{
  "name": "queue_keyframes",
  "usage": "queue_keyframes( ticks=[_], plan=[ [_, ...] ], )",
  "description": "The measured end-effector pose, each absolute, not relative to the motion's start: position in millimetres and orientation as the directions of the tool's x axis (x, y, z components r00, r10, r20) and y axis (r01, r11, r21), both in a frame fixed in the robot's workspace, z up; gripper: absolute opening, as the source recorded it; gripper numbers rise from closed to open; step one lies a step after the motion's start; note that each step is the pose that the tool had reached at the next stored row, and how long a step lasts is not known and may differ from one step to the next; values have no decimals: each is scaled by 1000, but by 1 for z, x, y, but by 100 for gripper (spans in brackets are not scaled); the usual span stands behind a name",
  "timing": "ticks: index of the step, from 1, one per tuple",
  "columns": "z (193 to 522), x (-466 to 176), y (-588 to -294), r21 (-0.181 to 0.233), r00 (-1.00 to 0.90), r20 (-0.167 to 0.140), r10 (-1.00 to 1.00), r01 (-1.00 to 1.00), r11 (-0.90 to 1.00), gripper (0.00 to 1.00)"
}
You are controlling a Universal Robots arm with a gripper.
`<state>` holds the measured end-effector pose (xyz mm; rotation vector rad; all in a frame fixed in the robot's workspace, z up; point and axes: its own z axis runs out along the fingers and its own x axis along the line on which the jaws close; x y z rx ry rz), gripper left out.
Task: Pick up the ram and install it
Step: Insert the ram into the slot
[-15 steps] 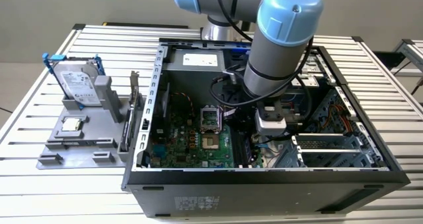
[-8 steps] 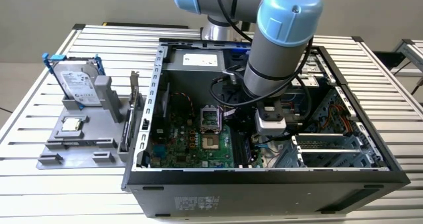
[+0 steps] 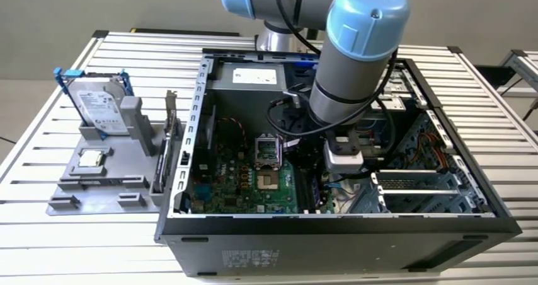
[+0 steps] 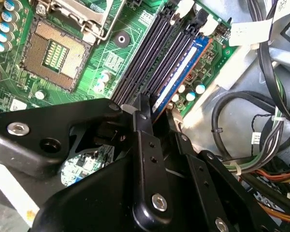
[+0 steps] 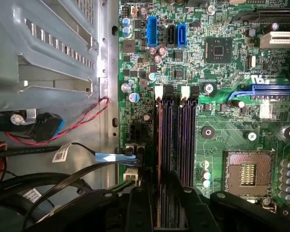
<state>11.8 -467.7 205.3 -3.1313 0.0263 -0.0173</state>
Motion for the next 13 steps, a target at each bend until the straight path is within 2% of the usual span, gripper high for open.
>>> queue_keyframes(
  ticks=[10,13],
  plan=[
    [244,12,-468,-10,1000,10,-17,-17,-1000,100],
    [246,12,-468,-11,1000,10,-17,-17,-1000,100]
  ],
)
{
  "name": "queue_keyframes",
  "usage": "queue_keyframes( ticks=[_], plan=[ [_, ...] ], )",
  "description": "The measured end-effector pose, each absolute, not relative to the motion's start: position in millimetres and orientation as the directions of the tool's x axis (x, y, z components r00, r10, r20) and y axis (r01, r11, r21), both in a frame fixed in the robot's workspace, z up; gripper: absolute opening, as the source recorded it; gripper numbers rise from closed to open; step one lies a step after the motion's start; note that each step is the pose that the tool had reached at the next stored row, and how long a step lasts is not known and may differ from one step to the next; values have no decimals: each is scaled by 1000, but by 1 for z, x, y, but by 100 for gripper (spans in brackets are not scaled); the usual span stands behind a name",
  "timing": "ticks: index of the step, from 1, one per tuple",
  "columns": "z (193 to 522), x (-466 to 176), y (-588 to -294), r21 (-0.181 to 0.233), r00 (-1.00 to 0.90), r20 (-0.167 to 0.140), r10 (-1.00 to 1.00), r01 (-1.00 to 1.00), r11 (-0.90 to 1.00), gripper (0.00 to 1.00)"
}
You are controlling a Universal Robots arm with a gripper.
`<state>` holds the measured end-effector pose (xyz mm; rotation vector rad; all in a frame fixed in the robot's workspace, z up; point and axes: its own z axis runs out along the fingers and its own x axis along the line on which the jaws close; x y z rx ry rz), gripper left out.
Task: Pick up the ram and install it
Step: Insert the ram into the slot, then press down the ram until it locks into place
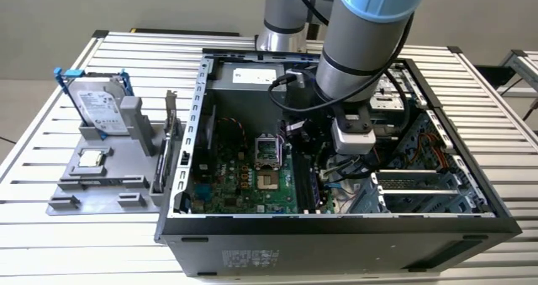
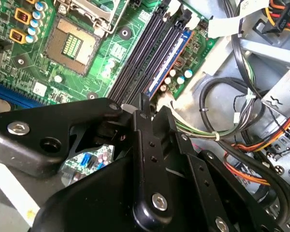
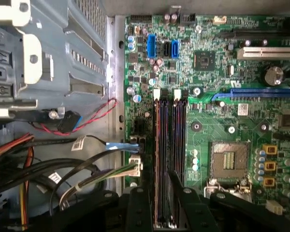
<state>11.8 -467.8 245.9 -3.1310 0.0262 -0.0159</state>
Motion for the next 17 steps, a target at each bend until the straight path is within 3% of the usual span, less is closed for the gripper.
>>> queue_keyframes(
  ticks=[1,17],
  plan=[
    [246,12,-468,-11,1000,10,-17,-17,-1000,0],
    [246,12,-468,-11,1000,10,-17,-17,-1000,0]
  ],
)
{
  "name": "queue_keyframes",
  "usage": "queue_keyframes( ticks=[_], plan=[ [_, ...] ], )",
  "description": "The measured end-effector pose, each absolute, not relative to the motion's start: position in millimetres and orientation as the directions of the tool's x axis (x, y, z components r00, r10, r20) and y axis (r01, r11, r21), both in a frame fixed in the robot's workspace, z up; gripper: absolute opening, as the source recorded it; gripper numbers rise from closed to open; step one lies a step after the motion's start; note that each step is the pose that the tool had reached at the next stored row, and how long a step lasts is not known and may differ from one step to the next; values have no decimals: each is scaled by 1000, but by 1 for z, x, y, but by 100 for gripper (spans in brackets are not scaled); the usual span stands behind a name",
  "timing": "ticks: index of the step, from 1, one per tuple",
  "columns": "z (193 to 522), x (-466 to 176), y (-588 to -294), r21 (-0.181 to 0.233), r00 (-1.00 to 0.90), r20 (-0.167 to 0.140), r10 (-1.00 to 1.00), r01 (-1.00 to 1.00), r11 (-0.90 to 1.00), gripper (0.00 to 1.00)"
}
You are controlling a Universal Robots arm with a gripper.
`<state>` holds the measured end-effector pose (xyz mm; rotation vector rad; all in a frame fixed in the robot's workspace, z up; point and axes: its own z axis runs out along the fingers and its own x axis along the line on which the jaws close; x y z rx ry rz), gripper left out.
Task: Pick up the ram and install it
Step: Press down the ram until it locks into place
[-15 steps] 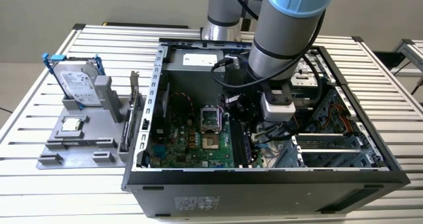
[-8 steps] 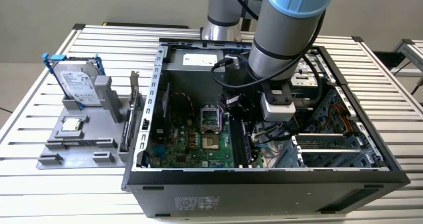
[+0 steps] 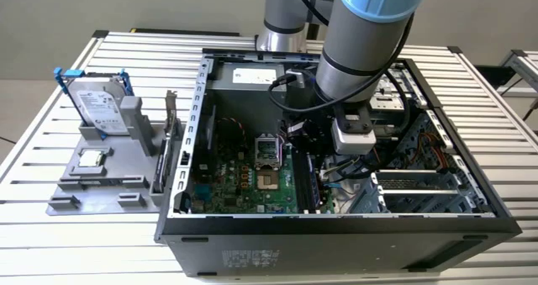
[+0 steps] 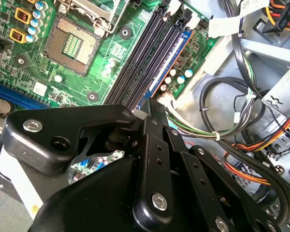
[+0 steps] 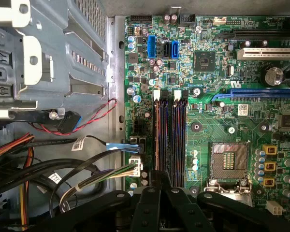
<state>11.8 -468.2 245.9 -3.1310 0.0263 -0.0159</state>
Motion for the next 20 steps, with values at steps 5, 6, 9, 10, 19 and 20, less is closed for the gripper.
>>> queue_keyframes(
  ticks=[5,6,9,10,19,20],
  plan=[
    [246,12,-468,-10,1000,10,3,3,-1000,0],
    [246,12,-468,-11,1000,10,13,13,-1000,0],
    [246,12,-468,-11,999,10,51,51,-999,0],
    [246,12,-468,-11,998,10,65,65,-998,0],
    [246,12,-468,-11,982,10,191,191,-982,0],
    [246,12,-468,-11,980,10,200,201,-980,0]
  ],
)
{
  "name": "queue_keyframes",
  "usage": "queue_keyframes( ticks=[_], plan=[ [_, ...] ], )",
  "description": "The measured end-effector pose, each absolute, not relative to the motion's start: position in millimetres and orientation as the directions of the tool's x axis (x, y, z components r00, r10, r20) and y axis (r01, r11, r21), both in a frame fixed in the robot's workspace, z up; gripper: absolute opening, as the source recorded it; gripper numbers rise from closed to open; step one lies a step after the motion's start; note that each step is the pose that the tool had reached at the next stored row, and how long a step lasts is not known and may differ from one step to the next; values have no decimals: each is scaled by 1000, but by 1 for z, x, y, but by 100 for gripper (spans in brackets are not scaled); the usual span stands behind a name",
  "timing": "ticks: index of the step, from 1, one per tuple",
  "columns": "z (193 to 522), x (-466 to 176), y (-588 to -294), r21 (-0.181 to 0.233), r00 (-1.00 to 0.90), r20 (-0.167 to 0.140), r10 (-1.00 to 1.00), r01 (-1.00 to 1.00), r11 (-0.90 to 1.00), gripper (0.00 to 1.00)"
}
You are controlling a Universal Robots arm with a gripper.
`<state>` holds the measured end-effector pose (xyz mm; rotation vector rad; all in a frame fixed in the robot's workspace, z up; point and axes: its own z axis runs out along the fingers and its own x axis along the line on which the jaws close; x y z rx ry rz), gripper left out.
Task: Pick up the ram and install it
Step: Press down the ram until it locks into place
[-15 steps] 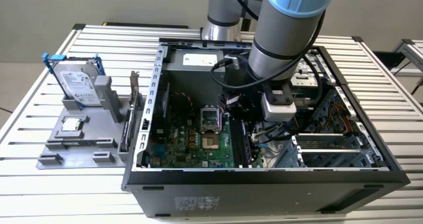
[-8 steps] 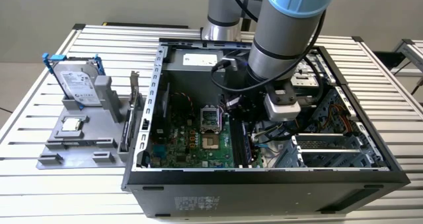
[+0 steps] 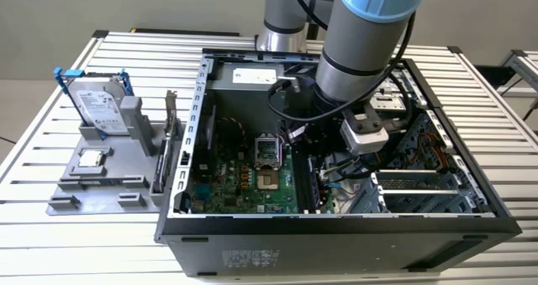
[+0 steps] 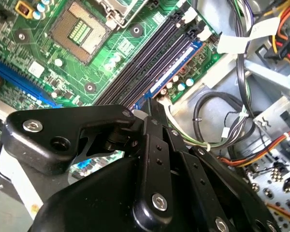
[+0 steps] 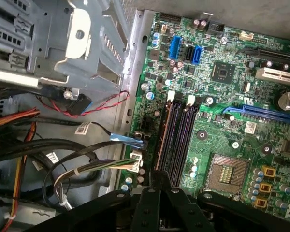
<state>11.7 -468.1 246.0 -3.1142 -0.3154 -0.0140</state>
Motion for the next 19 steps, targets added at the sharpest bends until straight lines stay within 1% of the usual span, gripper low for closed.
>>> queue_keyframes(
  ticks=[19],
  plan=[
    [246,12,-468,-11,948,10,318,318,-948,0]
  ],
)
